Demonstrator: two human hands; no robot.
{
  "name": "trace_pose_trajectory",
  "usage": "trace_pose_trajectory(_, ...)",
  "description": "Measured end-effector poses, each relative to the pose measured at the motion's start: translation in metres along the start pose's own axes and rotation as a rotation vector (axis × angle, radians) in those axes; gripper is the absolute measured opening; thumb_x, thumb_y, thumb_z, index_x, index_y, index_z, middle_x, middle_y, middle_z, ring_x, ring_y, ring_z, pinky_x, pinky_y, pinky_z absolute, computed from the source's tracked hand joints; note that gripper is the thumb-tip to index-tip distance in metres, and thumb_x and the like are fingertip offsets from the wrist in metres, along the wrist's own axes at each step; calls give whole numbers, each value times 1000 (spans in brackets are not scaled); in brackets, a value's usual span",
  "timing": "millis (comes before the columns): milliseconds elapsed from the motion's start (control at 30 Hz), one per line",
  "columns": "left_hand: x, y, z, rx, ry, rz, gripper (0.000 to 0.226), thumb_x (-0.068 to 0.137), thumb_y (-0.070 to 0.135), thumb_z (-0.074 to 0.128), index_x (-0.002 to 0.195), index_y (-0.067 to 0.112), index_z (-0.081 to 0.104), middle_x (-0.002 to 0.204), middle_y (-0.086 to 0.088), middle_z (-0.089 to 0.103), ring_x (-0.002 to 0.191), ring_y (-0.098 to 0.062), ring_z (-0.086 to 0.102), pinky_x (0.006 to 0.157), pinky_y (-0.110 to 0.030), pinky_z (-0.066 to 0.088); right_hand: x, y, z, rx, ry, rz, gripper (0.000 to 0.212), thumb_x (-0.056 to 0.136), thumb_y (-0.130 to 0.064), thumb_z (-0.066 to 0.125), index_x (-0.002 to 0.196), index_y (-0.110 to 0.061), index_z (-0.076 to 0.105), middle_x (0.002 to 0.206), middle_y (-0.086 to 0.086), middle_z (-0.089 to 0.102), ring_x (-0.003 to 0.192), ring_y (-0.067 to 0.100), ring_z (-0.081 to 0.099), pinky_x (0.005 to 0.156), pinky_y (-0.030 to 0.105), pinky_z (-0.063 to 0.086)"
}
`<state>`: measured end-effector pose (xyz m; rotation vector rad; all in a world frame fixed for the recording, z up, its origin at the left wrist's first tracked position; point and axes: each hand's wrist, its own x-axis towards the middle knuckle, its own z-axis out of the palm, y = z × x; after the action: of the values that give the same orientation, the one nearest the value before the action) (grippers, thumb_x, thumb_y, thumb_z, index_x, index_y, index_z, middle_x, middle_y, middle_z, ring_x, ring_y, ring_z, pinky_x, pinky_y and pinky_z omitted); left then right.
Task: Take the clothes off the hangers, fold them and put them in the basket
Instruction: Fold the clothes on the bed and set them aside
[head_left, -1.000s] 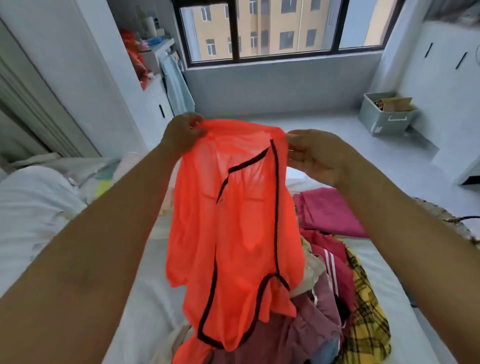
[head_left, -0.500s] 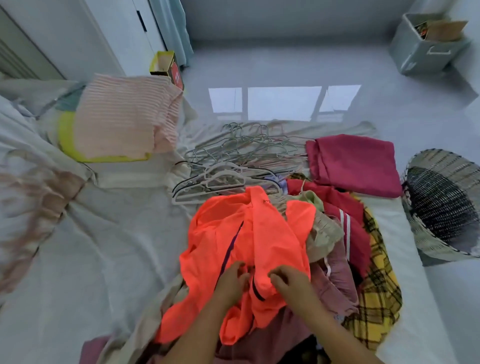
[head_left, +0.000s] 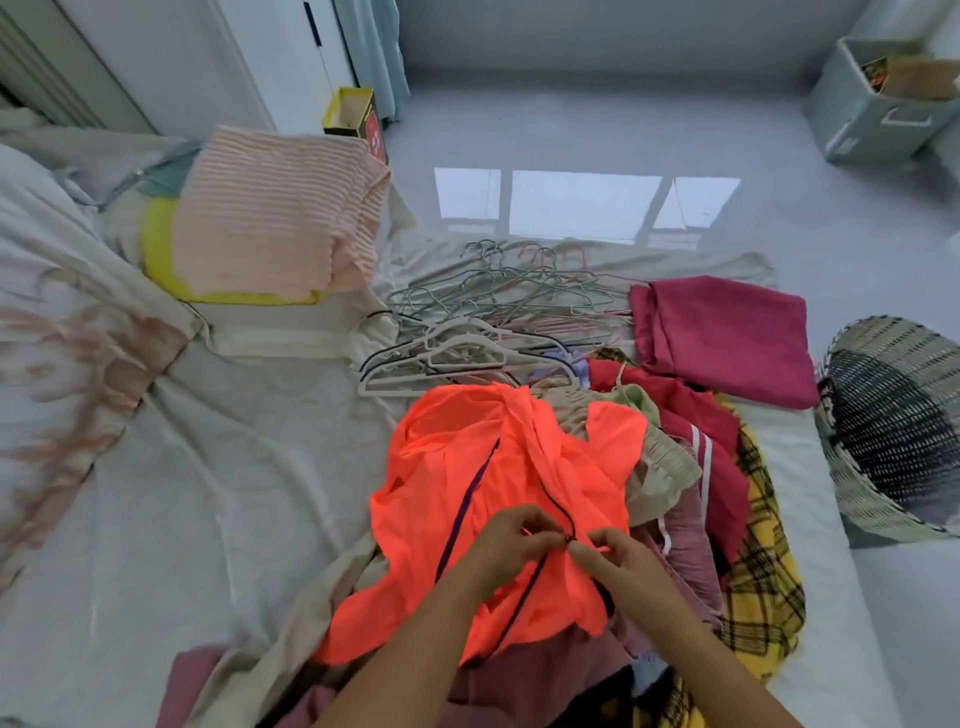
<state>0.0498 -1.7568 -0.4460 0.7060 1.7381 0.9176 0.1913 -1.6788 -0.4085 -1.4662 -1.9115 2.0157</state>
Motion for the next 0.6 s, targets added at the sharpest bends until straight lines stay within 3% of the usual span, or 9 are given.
trace_pose_trajectory(133,-20,10,10,-157,-30,83,21,88,5,57,79,24,56,57,19,58,53,6,49,58,-10,39,-10,-5,2,18,56,-85,25,89,-15,61,67,-6,54,60,-2,45,64,16,40,60,33,33)
trace_pose_trajectory(233,-31,16,19,-211,-11,134,14,93,17,55,81,24,54,61,23,55,61,6,44,64,-12,37,-22,-12,1,150,27,-62,53,76,-49,69,76,3,57,69,4,52,69,16,46,65,33,39)
trace_pose_trajectory(267,-34,18,23,-231,7,150,13,93,22,54,80,23,53,60,21,52,62,4,42,64,-14,36,-24,-13,0,195,12,-46,54,77,-49,67,83,5,60,78,9,58,74,16,51,69,33,43)
trace_pose_trajectory(333,-35,21,28,-231,61,191,15,90,29,53,76,23,51,61,18,48,64,1,40,66,-19,35,-31,-17,-1,254,-20,-25,31,90,-26,58,95,3,64,95,23,64,83,18,56,78,32,48)
trace_pose_trajectory(367,-35,22,30,-205,80,203,15,89,30,52,75,24,50,61,19,47,64,1,40,66,-20,35,-33,-17,-2,258,-32,-26,35,89,-28,59,99,5,64,100,27,64,85,20,56,81,35,48)
trace_pose_trajectory(433,-35,25,33,-137,131,236,15,84,38,50,74,27,49,61,20,49,63,3,41,65,-19,35,-36,-17,-5,225,-44,-47,73,68,-61,70,98,5,63,96,22,65,85,21,56,83,42,47)
trace_pose_trajectory(467,-36,27,35,-124,181,249,16,81,41,50,73,28,49,61,19,50,62,3,42,64,-18,36,-38,-17,-7,214,-53,-66,80,59,-69,70,95,2,65,92,19,64,83,21,55,81,43,46)
trace_pose_trajectory(533,-37,32,39,-174,310,223,14,81,34,54,70,27,50,61,18,52,60,4,44,63,-16,36,-45,-23,-7,214,-33,-69,45,73,-56,67,84,-12,71,92,20,67,81,20,57,81,44,46)
trace_pose_trajectory(600,-34,34,37,-259,487,165,21,86,21,58,68,27,48,59,20,53,58,6,45,63,-18,36,-54,-29,-12,243,-36,-66,32,76,-47,66,79,-16,73,86,15,69,76,20,59,76,40,47)
